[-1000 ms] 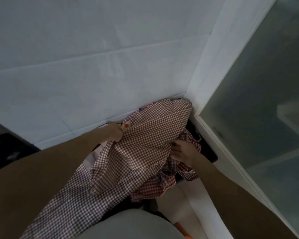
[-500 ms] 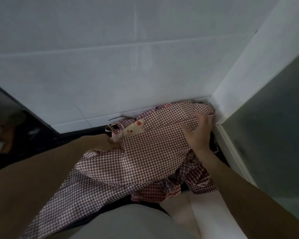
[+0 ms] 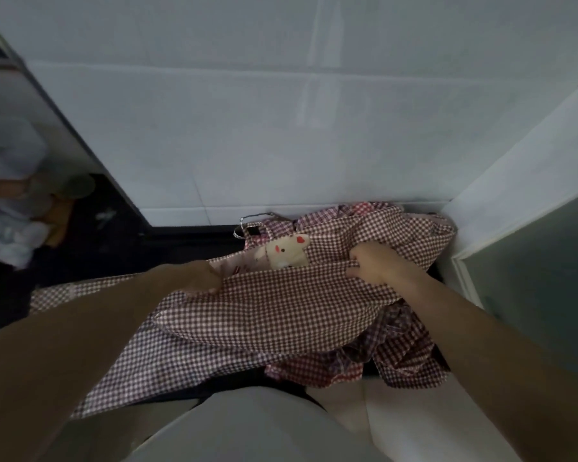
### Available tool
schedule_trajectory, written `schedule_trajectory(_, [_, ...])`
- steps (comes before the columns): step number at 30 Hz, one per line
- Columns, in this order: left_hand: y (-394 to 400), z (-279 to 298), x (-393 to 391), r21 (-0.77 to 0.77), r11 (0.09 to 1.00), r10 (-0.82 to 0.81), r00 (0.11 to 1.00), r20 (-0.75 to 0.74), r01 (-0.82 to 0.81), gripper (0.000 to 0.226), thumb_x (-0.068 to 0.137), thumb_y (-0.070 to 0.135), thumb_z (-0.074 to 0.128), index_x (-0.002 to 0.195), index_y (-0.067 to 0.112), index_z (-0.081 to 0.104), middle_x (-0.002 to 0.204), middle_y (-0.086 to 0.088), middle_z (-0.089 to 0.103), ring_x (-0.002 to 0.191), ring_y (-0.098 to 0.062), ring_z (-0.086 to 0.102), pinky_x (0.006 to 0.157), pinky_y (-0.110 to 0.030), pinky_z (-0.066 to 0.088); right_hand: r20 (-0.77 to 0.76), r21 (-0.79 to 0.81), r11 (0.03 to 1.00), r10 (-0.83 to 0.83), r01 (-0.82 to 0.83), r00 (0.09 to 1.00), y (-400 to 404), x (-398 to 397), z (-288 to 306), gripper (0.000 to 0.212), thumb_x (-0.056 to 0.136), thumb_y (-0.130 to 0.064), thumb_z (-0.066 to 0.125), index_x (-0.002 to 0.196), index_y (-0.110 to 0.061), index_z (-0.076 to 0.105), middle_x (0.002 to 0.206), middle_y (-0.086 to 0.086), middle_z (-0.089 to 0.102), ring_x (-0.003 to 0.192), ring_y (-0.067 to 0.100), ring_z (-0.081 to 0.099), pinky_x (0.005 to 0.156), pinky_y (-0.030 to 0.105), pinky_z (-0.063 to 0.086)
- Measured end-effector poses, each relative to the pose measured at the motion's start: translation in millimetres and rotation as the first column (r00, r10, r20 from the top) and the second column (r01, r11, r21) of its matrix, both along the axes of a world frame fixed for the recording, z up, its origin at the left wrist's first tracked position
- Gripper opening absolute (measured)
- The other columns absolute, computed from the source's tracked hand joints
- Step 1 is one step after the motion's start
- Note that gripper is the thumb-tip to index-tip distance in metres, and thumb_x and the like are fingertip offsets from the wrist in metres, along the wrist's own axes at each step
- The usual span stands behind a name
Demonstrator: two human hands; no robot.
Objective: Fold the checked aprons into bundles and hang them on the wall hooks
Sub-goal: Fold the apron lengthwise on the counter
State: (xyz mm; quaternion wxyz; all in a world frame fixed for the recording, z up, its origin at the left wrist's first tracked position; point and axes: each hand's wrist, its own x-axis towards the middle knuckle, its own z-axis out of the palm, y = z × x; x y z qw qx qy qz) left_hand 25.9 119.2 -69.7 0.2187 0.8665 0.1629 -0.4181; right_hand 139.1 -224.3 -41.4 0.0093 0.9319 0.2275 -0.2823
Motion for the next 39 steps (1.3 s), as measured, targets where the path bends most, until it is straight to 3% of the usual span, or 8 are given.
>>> schedule_trajectory(6, [36.1,-12.4,-26.0,0.101,0.995,0.003,0.999,0.044,-0.008,0.031,0.094,0.023,0.053,0.120,0.012,0.066,0.123,-0.007,0.064,0.107,-0.020,0.061,0.090,-0.029,0.048,0.032,0.083,0.985,-0.154,0.150,0.988,-9.4,12.1,11.6,0.055,0.099,-0.047,0.054,0.137,-0.007,0.055,0.140,0.013,0.057,0.123,0.030,0.055,0.104,0.034,0.040])
schedule_trajectory(13, [64.4,-17.6,-41.3,0.118,0.992,0.044,0.997,0.066,-0.052,0.019,0.098,0.034,0.057,0.096,0.017,0.066,0.093,-0.002,0.064,0.082,-0.017,0.065,0.065,-0.025,0.051,0.111,0.091,0.978,-0.200,0.190,0.974,-18.5,12.5,8.8,0.051,0.085,-0.065,0.061,0.078,-0.015,0.058,0.083,0.003,0.062,0.088,0.027,0.060,0.065,0.027,0.040])
schedule_trajectory(16, [67.8,-20.1,-42.2,0.211,0.972,0.080,0.991,0.109,-0.102,0.025,0.099,0.025,0.053,0.103,0.005,0.068,0.082,-0.003,0.058,0.075,-0.017,0.061,0.057,-0.023,0.047,0.065,0.035,0.986,-0.166,0.164,0.984,-32.2,13.9,17.3,0.067,0.075,-0.072,0.068,0.109,-0.015,0.065,0.113,0.004,0.067,0.105,0.027,0.061,0.087,0.033,0.048])
schedule_trajectory(18, [64.6,-19.1,-40.8,0.275,0.954,0.090,0.989,0.121,-0.121,0.027,0.098,0.021,0.055,0.114,0.001,0.064,0.087,-0.004,0.058,0.079,-0.018,0.060,0.061,-0.024,0.046,0.038,-0.044,0.987,-0.151,0.152,0.988,-46.5,21.1,21.4,0.072,0.075,-0.065,0.074,0.125,-0.014,0.062,0.129,0.005,0.062,0.114,0.027,0.059,0.098,0.038,0.047])
schedule_trajectory(21, [49.6,-13.2,-36.4,0.339,0.922,0.112,0.968,0.225,-0.186,0.033,0.091,0.027,0.064,0.115,0.006,0.057,0.106,-0.009,0.061,0.099,-0.028,0.062,0.084,-0.037,0.053,0.058,-0.168,0.979,-0.107,0.115,0.993,-62.3,30.5,29.5,0.035,0.090,-0.040,0.066,0.107,-0.010,0.067,0.119,0.008,0.066,0.092,0.020,0.058,0.074,0.027,0.044])
schedule_trajectory(27, [-34.2,1.0,-3.0,-0.090,0.990,0.014,0.571,0.821,0.106,0.016,0.079,0.014,0.061,0.093,0.008,0.064,0.091,-0.006,0.061,0.083,-0.025,0.060,0.074,-0.043,0.054,0.140,-0.078,0.997,0.002,0.009,0.990,-58.5,41.7,35.9,0.020,0.099,-0.028,0.053,0.102,-0.011,0.062,0.116,0.013,0.063,0.097,0.025,0.057,0.074,0.028,0.036])
schedule_trajectory(34, [-121.2,2.5,41.7,-0.046,0.957,-0.171,0.683,0.710,0.287,0.061,0.090,0.042,0.067,0.141,0.015,0.047,0.142,-0.007,0.049,0.133,-0.025,0.042,0.113,-0.043,0.033,0.095,0.176,0.975,0.120,-0.135,0.988,-67.3,48.8,48.1,0.011,0.096,-0.027,0.063,0.093,-0.018,0.057,0.096,-0.004,0.056,0.091,0.021,0.058,0.071,0.029,0.034])
schedule_trajectory(39, [-131.8,-0.6,58.0,-0.029,0.958,-0.218,0.787,0.577,0.286,0.039,0.097,0.030,0.059,0.131,0.013,0.060,0.135,-0.010,0.057,0.123,-0.028,0.053,0.107,-0.036,0.040,-0.094,0.170,0.983,0.091,-0.074,0.991,-91.9,56.2,60.4,0.034,0.075,-0.037,0.085,0.091,-0.028,0.057,0.093,-0.021,0.052,0.086,0.005,0.053,0.068,0.015,0.035])
